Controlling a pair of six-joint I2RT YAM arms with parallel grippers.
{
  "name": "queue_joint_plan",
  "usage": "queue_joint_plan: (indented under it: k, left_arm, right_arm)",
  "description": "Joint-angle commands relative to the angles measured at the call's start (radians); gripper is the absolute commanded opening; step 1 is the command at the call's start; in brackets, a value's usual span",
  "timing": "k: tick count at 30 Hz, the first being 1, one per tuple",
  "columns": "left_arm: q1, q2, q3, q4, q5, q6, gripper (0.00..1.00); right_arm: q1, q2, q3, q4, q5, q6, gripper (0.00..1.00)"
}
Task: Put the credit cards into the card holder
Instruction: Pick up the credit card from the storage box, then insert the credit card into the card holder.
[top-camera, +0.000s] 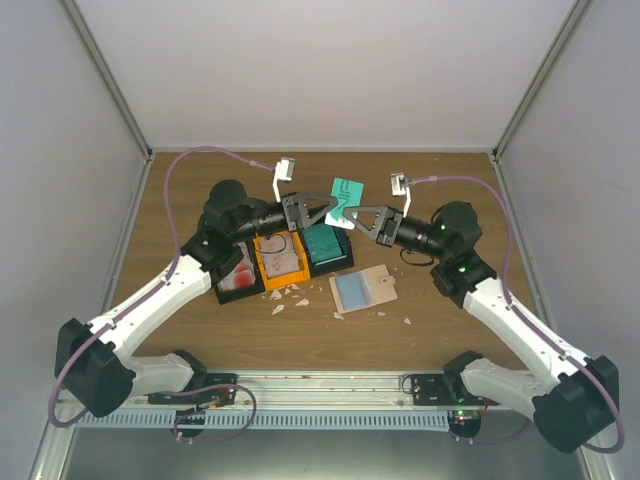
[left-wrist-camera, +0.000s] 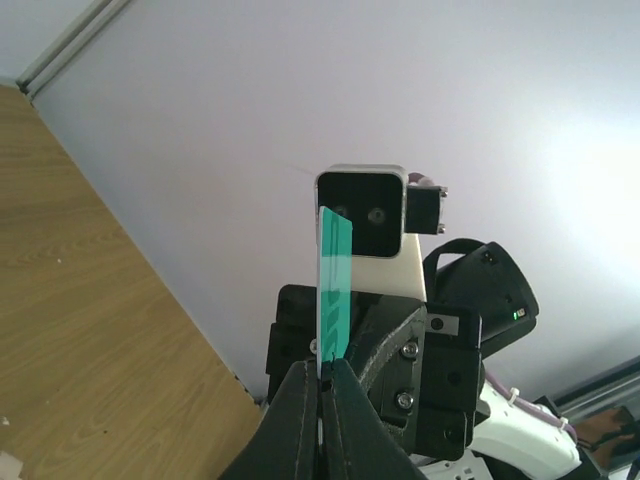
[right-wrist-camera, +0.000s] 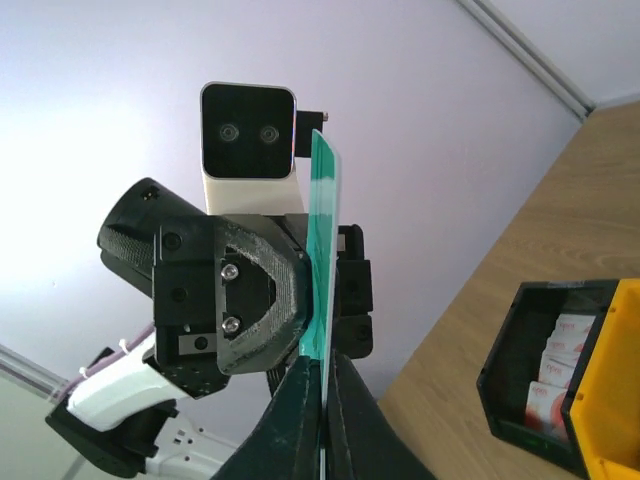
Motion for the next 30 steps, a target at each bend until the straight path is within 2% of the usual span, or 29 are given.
queue_joint_plan:
  k: [1,2,4,5,7,9,13,18,22,26,30]
  left_arm:
    - [0.003,-0.028,-0.013,0.002,-0.008,0.026,0.04]
    - [0.003,-0.030,-0.009,-0.033,-0.026,0.043,0.13]
    - [0.004,-0.034,0.000,-0.122,-0.072,0.097,0.42]
    - [0.004,-0.036,0.001,-0.169,-0.120,0.141,0.51]
    - [0.003,-0.042,-0.012,-0.254,-0.189,0.222,0.61]
    - [0.000,-0.046,-0.041,-0.333,-0.250,0.295,0.66]
    - [-0.041,-0.039,-0.138,-0.409,-0.356,0.389,0.68]
    - [-0.106,0.016,-0.281,-0.375,-0.437,0.390,0.68]
    - [-0.122,0.046,-0.363,-0.328,-0.503,0.398,0.66]
    - [-0.122,0.101,-0.374,-0.320,-0.536,0.433,0.62]
    - [-0.121,0.206,-0.325,-0.340,-0.526,0.447,0.50]
  right_arm:
    - [-0.006,0.006,-0.026,0.059,-0.014,0.023,0.00]
    - [-0.006,0.004,-0.029,0.040,-0.007,0.005,0.00]
    - [-0.007,-0.002,-0.020,-0.044,0.021,-0.058,0.01]
    - [-0.007,-0.005,-0.014,-0.100,0.039,-0.099,0.00]
    - [-0.012,-0.014,-0.008,-0.219,0.082,-0.173,0.00]
    - [-0.016,-0.023,-0.009,-0.345,0.127,-0.252,0.01]
    - [-0.018,-0.022,-0.009,-0.604,0.263,-0.408,0.01]
    - [-0.020,-0.002,-0.042,-0.810,0.390,-0.515,0.00]
    - [-0.025,0.030,-0.065,-0.879,0.423,-0.522,0.01]
    - [-0.026,0.046,-0.085,-0.865,0.411,-0.517,0.00]
    - [-0.027,0.075,-0.091,-0.856,0.395,-0.531,0.01]
